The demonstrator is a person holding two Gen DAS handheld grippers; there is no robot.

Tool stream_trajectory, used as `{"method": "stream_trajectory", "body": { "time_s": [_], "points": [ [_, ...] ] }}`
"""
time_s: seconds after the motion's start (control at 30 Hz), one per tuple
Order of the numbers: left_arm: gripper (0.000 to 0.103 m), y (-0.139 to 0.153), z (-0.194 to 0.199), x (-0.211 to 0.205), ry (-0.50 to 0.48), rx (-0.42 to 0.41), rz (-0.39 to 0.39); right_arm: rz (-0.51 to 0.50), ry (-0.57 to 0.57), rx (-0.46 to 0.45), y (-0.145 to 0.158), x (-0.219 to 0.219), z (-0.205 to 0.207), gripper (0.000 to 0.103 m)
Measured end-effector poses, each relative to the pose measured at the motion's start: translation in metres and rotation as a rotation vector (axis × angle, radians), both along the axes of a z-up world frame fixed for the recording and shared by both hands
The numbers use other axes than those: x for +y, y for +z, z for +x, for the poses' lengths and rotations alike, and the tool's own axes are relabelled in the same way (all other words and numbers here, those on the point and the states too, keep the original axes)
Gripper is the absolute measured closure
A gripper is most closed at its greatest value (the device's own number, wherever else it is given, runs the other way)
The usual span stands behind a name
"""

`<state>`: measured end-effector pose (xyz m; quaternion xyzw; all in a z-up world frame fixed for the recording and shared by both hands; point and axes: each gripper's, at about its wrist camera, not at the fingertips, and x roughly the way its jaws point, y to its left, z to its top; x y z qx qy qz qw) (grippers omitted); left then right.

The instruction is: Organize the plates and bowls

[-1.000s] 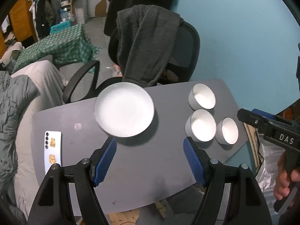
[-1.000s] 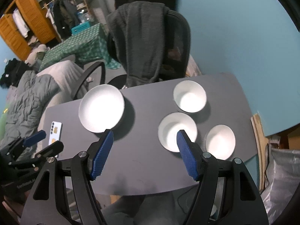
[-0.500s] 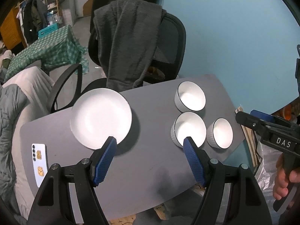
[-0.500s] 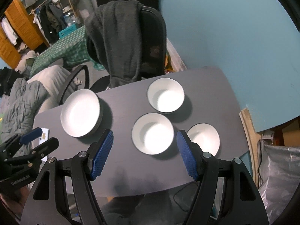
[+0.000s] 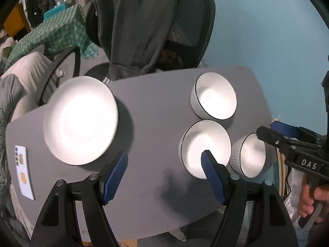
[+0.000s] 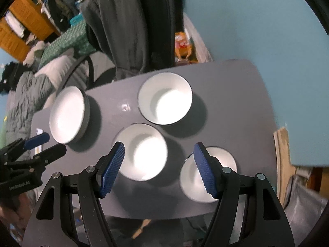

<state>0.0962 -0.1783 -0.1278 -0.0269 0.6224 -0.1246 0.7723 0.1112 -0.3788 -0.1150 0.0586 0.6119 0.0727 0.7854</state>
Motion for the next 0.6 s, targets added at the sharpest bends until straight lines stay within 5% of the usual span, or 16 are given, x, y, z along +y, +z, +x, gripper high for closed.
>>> {"method": "stream_trajectory", "body": {
  "time_s": [0.6],
  "points": [
    [0.028,-0.079,0.009,-0.028,0.077,0.136,0.052,0.029,0.236,0.165,-0.083,0.003,0.032,0.035]
  ]
}}
